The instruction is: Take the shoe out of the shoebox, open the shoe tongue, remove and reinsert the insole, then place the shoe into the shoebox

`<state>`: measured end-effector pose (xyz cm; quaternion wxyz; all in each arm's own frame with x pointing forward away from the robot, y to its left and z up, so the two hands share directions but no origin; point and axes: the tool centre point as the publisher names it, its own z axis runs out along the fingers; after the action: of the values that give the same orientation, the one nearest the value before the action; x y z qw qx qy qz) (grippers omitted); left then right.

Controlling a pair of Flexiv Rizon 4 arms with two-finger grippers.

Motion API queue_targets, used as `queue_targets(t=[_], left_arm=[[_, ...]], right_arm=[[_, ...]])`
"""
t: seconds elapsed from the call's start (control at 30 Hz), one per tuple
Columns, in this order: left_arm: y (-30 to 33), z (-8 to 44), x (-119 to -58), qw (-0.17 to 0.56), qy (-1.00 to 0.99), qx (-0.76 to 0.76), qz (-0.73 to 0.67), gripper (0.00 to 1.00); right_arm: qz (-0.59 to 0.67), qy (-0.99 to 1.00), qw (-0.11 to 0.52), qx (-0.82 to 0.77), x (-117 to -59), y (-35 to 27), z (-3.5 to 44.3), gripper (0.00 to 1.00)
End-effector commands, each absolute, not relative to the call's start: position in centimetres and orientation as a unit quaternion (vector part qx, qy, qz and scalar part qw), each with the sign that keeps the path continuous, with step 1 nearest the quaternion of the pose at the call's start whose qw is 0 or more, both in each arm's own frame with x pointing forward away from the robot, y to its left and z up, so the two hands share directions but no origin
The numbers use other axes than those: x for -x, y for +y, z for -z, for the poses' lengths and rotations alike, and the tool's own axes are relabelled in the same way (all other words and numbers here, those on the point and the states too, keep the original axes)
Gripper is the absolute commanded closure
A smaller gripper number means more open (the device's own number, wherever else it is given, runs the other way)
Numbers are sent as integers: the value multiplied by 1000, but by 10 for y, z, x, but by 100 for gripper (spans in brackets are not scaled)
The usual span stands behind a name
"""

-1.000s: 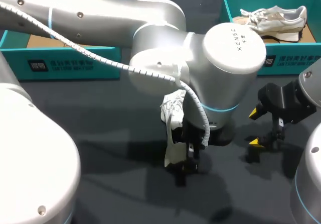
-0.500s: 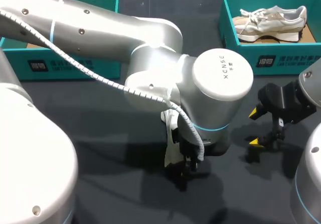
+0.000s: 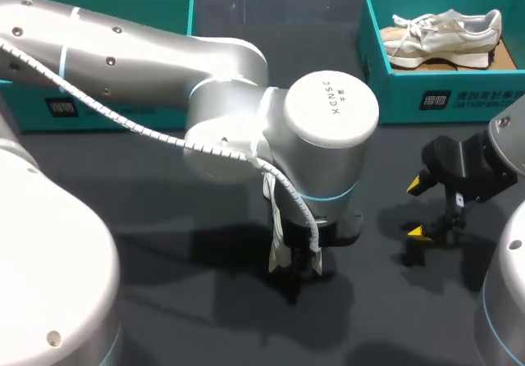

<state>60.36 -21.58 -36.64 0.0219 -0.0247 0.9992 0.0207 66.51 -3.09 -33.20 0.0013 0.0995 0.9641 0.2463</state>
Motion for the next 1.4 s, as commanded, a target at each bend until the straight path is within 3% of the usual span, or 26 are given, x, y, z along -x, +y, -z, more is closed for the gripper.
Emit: queue_targets(t=[0.03,0.1,0.2,0.4,1.0,1.4], left_arm=[[-215,372,-607,15,1000,17,-16,62],[-215,372,-606,12,1000,13,-15,71],[-216,372,-605,8,1000,7,-15,100],[-209,352,-604,-1,1000,-10,0,100],[-153,214,-667,31,998,-56,-28,100],[-153,214,-667,31,998,-56,-28,100]], right_arm=[[-245,964,3,-100,-663,-31,331,0],[-245,964,3,-100,-663,-31,331,0],[-245,964,3,-100,-663,-31,331,0],[-245,964,3,-100,-663,-31,331,0],[-245,964,3,-100,-663,-31,331,0],[-245,964,3,-100,-663,-31,331,0]])
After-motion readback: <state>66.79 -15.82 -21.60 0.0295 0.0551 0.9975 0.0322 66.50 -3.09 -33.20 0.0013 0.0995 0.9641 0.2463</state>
